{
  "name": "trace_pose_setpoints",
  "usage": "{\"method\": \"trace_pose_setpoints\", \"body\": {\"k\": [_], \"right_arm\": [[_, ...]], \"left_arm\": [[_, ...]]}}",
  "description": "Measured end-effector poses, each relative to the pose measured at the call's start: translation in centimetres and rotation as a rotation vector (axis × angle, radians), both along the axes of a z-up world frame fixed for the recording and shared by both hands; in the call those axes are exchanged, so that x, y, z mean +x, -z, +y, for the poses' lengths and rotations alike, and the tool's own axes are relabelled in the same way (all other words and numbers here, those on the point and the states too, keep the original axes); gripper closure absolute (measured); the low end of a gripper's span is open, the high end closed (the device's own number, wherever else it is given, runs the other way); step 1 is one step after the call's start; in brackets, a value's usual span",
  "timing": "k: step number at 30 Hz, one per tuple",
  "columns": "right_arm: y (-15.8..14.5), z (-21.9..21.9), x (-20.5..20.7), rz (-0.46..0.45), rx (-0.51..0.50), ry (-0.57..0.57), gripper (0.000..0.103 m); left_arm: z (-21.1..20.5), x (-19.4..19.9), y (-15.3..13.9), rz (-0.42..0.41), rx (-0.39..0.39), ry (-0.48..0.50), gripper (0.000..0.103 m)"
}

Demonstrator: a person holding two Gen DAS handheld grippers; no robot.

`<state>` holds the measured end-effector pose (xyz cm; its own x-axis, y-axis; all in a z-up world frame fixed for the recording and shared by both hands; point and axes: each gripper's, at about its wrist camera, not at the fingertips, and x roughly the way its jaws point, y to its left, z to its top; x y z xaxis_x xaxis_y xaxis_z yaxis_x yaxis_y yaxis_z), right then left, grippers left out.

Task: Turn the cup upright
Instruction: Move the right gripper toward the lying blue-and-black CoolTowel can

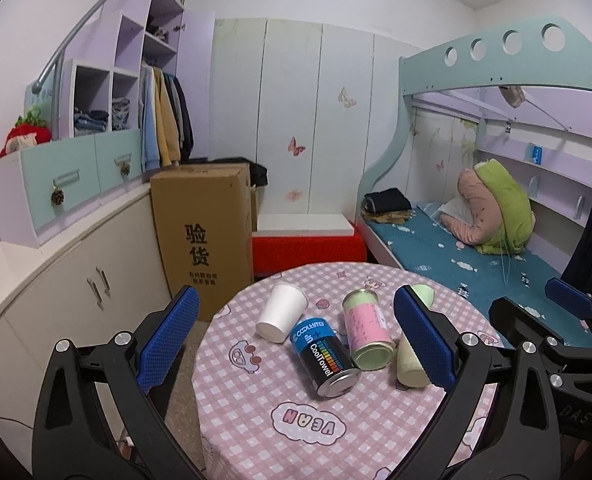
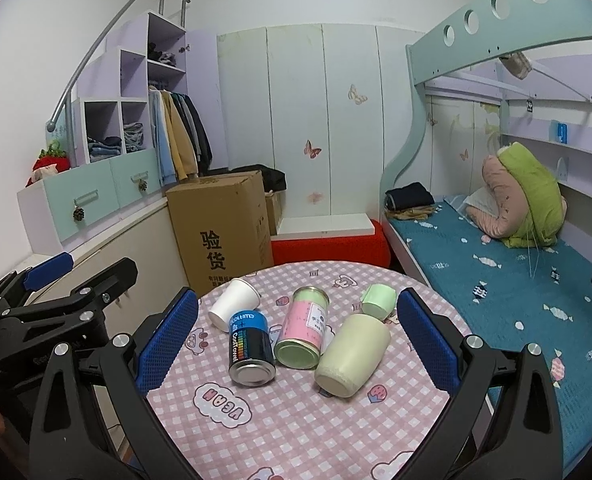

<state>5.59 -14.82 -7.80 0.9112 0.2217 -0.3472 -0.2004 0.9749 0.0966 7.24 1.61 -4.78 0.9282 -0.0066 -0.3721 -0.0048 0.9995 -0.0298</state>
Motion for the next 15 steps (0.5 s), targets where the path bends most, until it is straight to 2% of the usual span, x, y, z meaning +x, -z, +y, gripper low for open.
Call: {"method": "trace_pose_setpoints", "body": {"k": [4,8,15], "right_arm": [[1.1,-0.3,1.6,0.035,0.005,0.009,0.007],[2.7,-0.8,3.4,0.080,0.011,0.025,0.007],[6.0,-1.8,6.9,0.179,0.021,0.067,0.007]], "left_arm": [[0.5,1.9,1.1,0.054,-0.019,-0.011,0.005],[0.8,4.5,3.4,0.153,-0.055,-0.014,0.005],[-0.6,8.1,8.0,0.291,-0.044,0.007,0.005]]}}
